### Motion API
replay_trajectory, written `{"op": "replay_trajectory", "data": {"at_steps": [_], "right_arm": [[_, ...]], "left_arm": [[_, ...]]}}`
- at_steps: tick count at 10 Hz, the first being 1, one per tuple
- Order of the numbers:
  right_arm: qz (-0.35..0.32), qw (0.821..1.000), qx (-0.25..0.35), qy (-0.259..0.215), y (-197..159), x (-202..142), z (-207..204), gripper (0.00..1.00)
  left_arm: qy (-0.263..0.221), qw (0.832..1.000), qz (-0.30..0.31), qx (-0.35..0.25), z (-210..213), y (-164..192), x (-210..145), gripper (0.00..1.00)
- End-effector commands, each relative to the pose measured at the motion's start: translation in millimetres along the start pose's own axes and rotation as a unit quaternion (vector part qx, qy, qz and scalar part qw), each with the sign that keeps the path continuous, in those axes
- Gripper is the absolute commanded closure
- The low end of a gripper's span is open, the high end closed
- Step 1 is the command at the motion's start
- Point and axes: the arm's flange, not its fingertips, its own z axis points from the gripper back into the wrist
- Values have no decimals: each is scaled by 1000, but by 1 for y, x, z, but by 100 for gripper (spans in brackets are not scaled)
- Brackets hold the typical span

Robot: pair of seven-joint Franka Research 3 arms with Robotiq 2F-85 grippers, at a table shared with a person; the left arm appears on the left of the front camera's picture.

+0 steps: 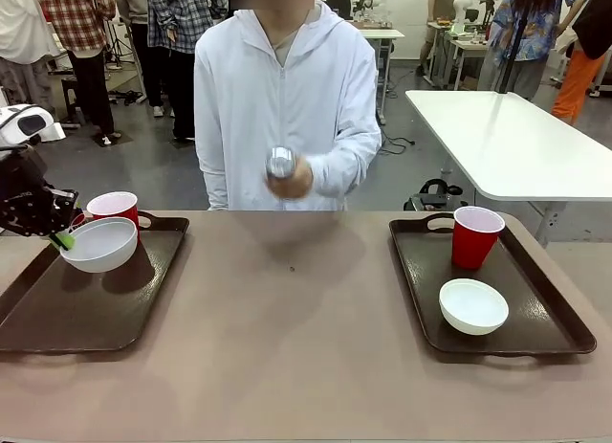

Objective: Prepare tableware on both trays.
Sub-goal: Pick up a Picnic Bowl from the table and place it on a Handle tray.

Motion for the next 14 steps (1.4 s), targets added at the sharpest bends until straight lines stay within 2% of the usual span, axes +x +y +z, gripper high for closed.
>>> {"op": "replay_trajectory", "data": {"at_steps": [1, 3, 4, 5, 10, 12, 13, 14], "right_arm": [[17, 998, 11, -52, 6, -5, 10, 11], [40, 992, 36, -111, 11, -10, 23, 11], [37, 990, 38, -130, 10, -10, 26, 11], [30, 990, 40, -129, 9, -9, 26, 11], [-10, 974, 3, -224, 2, -3, 28, 11], [-21, 973, 7, -230, 0, -1, 28, 11], [-3, 979, -3, -205, -5, -7, 39, 11], [-3, 979, -3, -205, -5, -7, 39, 11]], "left_arm": [[12, 1000, 8, 13, -10, 9, 2, 97], [36, 999, 19, 35, -26, 21, 4, 97], [40, 998, 21, 35, -30, 25, 3, 97], [38, 998, 19, 36, -32, 26, 3, 97], [32, 997, -2, 65, -55, 21, 0, 97], [28, 997, -4, 77, -66, 21, 3, 97], [34, 996, 2, 84, -76, 23, 4, 97], [34, 996, 3, 87, -85, 26, 5, 97]]}}
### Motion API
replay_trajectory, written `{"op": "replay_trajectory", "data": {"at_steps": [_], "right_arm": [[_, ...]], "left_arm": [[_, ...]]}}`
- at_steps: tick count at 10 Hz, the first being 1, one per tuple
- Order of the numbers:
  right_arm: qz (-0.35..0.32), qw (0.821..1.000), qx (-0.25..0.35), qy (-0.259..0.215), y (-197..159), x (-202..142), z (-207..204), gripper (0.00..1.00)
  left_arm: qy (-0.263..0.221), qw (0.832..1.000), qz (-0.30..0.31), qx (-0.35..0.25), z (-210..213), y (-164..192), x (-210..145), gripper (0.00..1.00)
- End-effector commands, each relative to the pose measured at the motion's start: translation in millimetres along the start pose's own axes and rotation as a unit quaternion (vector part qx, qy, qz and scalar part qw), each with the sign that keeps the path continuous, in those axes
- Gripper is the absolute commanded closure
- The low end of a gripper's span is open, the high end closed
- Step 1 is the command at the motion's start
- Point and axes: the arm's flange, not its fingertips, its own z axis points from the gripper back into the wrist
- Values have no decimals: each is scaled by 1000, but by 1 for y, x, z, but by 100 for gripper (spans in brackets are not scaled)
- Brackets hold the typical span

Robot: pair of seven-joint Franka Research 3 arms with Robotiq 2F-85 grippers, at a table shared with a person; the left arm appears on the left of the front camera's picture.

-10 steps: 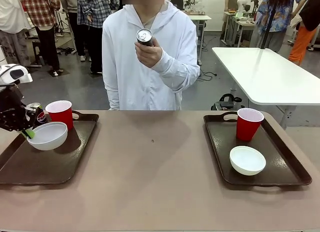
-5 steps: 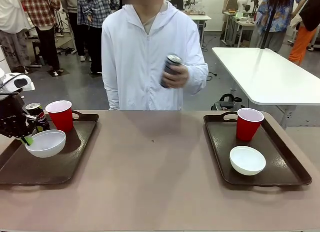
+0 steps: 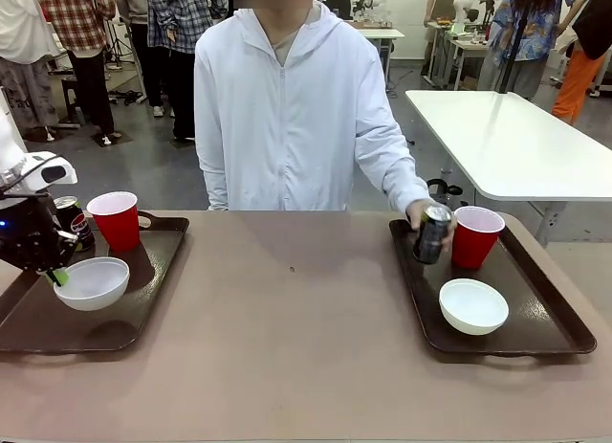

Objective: Prepare tableware on both trays.
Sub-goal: Pick up a Picnic Bowl from the table and place it on a Handle tray.

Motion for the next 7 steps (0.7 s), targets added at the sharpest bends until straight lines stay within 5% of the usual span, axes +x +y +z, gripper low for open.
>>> {"op": "replay_trajectory", "data": {"at_steps": [1, 4, 5, 6, 7], "right_arm": [[4, 1000, 2, 9, 0, -1, 2, 11], [4, 1000, 2, 9, 0, -1, 2, 11], [4, 1000, 2, 9, 0, -1, 2, 11], [4, 1000, 2, 9, 0, -1, 2, 11], [4, 1000, 2, 9, 0, -1, 2, 11]], "left_arm": [[-9, 1000, 14, 18, -19, 1, 4, 97], [-2, 999, 6, 34, -34, -1, 7, 97], [-3, 999, 0, 33, -33, 1, 7, 40], [-6, 999, -7, 33, -29, 0, 6, 37], [-9, 1000, -7, 28, -23, 0, 5, 0]]}}
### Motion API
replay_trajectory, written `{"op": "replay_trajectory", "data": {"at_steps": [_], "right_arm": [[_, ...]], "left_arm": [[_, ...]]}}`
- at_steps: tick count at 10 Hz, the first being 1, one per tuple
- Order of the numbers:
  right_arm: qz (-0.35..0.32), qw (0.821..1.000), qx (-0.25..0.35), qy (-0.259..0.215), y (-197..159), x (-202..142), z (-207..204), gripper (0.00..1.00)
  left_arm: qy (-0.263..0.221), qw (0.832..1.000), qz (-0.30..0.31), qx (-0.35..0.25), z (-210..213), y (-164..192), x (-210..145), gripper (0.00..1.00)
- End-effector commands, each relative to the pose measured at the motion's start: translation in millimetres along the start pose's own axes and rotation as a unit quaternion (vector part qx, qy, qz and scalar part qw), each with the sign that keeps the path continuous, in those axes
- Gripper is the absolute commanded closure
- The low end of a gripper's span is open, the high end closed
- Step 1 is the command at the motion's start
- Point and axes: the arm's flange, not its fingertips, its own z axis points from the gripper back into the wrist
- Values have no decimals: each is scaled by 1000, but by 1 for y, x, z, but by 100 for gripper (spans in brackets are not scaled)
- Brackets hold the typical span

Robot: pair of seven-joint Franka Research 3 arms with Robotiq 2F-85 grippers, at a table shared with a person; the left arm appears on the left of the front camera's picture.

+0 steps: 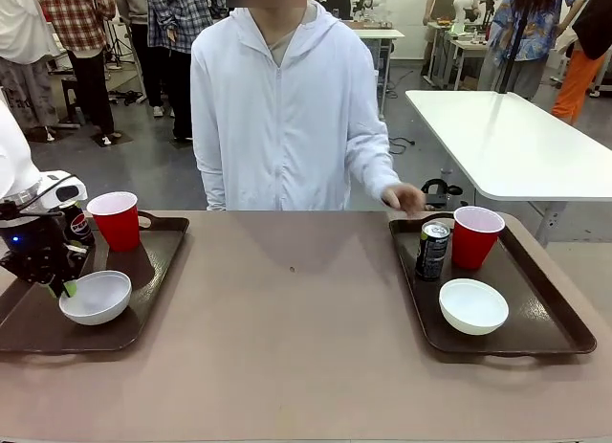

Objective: Prepare tableware on both trays.
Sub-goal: Pick up a Picnic Bowl from the table and place it on a Handle tray.

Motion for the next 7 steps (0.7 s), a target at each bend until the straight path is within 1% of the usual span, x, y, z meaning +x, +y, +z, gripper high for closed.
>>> {"op": "replay_trajectory", "data": {"at_steps": [1, 2, 4, 5, 6, 7], "right_arm": [[4, 1000, 1, 7, 0, 0, 2, 11], [4, 1000, 1, 7, 0, 0, 2, 11], [4, 1000, 1, 7, 0, 0, 2, 11], [4, 1000, 1, 7, 0, 0, 2, 11], [4, 1000, 1, 7, 0, 0, 2, 11], [4, 1000, 1, 7, 0, 0, 2, 11]], "left_arm": [[-11, 1000, 0, -2, 17, 0, -6, 17], [-21, 1000, -3, -10, 32, -1, -10, 0], [-21, 999, -16, -30, 60, -4, -21, 0], [-16, 999, -20, -30, 72, -6, -27, 37], [-15, 999, -30, -24, 83, -6, -33, 29], [-21, 999, -33, -25, 92, -7, -39, 17]]}}
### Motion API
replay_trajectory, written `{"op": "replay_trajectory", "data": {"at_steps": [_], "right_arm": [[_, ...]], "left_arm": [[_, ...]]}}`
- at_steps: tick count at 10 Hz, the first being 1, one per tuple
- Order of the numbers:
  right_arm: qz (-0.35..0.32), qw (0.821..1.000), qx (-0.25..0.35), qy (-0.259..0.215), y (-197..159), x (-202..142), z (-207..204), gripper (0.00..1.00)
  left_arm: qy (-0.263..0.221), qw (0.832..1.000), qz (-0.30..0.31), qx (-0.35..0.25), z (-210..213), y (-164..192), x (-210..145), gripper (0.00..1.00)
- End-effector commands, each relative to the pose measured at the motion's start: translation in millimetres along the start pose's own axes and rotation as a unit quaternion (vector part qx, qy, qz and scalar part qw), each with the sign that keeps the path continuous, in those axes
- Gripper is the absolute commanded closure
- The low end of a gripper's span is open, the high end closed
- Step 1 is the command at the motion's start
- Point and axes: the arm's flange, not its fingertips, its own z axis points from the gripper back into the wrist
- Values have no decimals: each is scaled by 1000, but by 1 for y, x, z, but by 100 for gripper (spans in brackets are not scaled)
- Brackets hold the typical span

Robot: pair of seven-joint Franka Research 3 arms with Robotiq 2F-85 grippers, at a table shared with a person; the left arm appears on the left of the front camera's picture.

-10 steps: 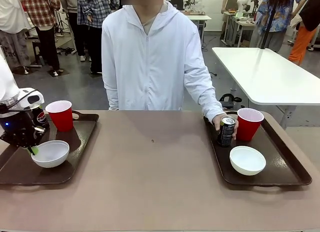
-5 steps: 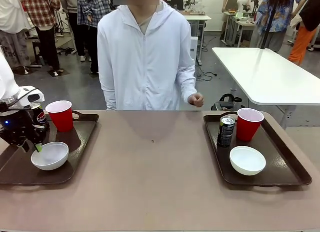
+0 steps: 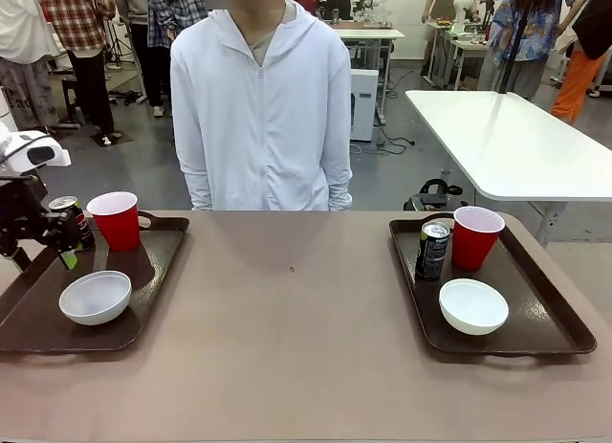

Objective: Prepare tableware on both trays.
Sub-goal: Pick up a Picnic Bowl from the table and place it on a Handle tray.

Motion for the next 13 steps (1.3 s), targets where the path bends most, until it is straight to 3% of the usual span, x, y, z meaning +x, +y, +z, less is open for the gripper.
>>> {"op": "replay_trajectory", "data": {"at_steps": [1, 2, 5, 7, 9, 10, 11, 13], "right_arm": [[4, 1000, 1, 7, 0, 0, 2, 11], [4, 1000, 1, 7, 0, 0, 2, 11], [4, 1000, 1, 7, 0, 0, 2, 11], [4, 1000, 1, 7, 0, 0, 2, 11], [0, 1000, 0, 0, 0, 0, 0, 11], [13, 999, -11, 40, 22, 4, -5, 11], [0, 1000, 0, 0, 0, 0, 0, 11], [0, 1000, 0, 0, 0, 0, 0, 11]], "left_arm": [[-3, 1000, -17, -10, 19, -1, -16, 9], [-16, 999, -30, -15, 29, -1, -25, 4], [-55, 998, -35, -27, 50, 3, -53, 4], [-47, 999, -24, -7, 59, -2, -31, 4], [-47, 999, -24, -7, 59, -2, -31, 4], [-47, 999, -24, -7, 59, -2, -31, 4], [-47, 999, -24, -7, 59, -2, -31, 4], [-47, 999, -24, -7, 59, -2, -31, 4]]}}
